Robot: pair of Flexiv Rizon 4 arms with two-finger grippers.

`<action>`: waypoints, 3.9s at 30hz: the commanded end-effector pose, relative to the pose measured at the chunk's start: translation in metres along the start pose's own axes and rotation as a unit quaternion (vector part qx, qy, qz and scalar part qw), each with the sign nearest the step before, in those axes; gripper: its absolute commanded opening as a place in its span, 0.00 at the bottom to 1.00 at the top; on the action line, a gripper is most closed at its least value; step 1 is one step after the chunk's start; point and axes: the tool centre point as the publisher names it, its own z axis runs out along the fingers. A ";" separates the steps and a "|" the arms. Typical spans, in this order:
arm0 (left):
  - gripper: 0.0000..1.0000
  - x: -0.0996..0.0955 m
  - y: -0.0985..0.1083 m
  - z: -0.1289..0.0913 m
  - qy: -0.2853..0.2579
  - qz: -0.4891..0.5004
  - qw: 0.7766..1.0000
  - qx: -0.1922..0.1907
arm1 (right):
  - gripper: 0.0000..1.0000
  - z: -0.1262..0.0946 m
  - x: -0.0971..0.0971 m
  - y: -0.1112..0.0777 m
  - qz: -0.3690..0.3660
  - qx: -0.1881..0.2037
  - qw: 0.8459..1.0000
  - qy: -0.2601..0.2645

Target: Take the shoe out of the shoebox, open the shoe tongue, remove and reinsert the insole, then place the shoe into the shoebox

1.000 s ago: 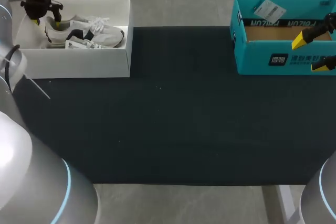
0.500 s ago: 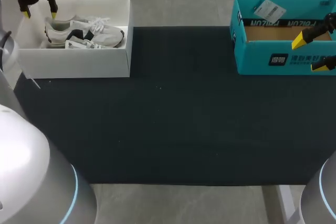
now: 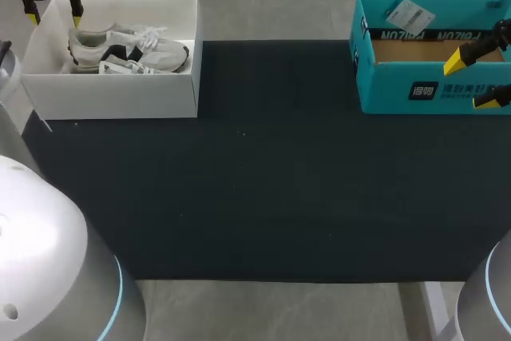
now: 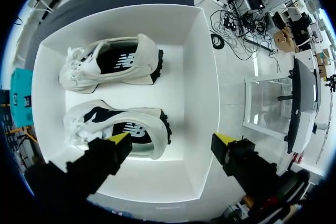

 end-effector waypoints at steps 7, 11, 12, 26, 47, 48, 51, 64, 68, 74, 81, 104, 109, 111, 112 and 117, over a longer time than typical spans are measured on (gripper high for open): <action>1.00 -0.001 0.001 -0.002 -0.025 -0.006 1.000 0.001 | 1.00 0.001 0.000 0.000 0.001 0.000 1.000 -0.001; 1.00 -0.011 -0.029 0.002 -0.032 -0.006 0.999 -0.018 | 1.00 0.001 0.000 0.000 0.001 0.000 1.000 -0.001; 1.00 -0.013 -0.037 0.004 -0.028 -0.005 0.999 -0.021 | 1.00 0.001 0.000 0.000 0.001 0.000 1.000 -0.001; 1.00 -0.031 -0.130 0.015 -0.007 0.030 0.997 -0.068 | 1.00 0.001 0.000 0.000 0.001 0.000 1.000 -0.001; 1.00 -0.039 -0.146 0.026 -0.022 0.010 0.996 -0.081 | 1.00 0.001 0.000 0.000 0.001 0.000 1.000 -0.001; 1.00 -0.040 -0.144 0.025 -0.026 0.004 0.996 -0.083 | 1.00 0.001 0.000 0.000 0.001 0.000 1.000 -0.001; 1.00 -0.041 -0.139 0.023 -0.022 -0.002 0.996 -0.083 | 1.00 0.001 0.000 0.000 0.001 0.000 1.000 -0.001; 1.00 -0.040 -0.117 0.017 -0.011 -0.015 1.000 -0.024 | 1.00 0.001 0.000 0.000 0.001 0.000 1.000 -0.001; 1.00 -0.038 -0.111 0.020 -0.004 -0.016 1.000 -0.002 | 1.00 0.001 0.000 0.000 0.001 0.000 1.000 -0.001; 1.00 -0.035 -0.105 0.021 -0.008 -0.001 1.000 -0.003 | 1.00 0.001 0.000 0.000 0.001 0.000 1.000 -0.001; 1.00 -0.038 -0.110 0.031 -0.005 0.000 1.000 -0.002 | 1.00 0.001 0.000 0.000 0.001 0.000 1.000 -0.001; 0.58 -0.032 -0.098 0.087 -0.017 0.018 1.000 0.001 | 1.00 0.001 0.000 0.000 0.001 0.000 1.000 -0.001; 0.29 -0.033 -0.098 0.088 -0.013 0.035 0.999 0.004 | 1.00 0.001 0.000 0.000 0.001 0.000 1.000 -0.001; 0.04 -0.033 -0.097 0.088 -0.012 0.036 0.999 0.007 | 1.00 0.001 0.000 0.000 0.001 0.000 1.000 -0.001; 0.01 -0.033 -0.096 0.088 -0.012 0.037 0.999 0.009 | 1.00 0.001 0.000 0.000 0.001 0.000 1.000 -0.001; 0.00 -0.033 -0.096 0.088 -0.006 0.047 0.999 0.019 | 1.00 0.001 0.000 0.000 0.001 0.000 1.000 -0.001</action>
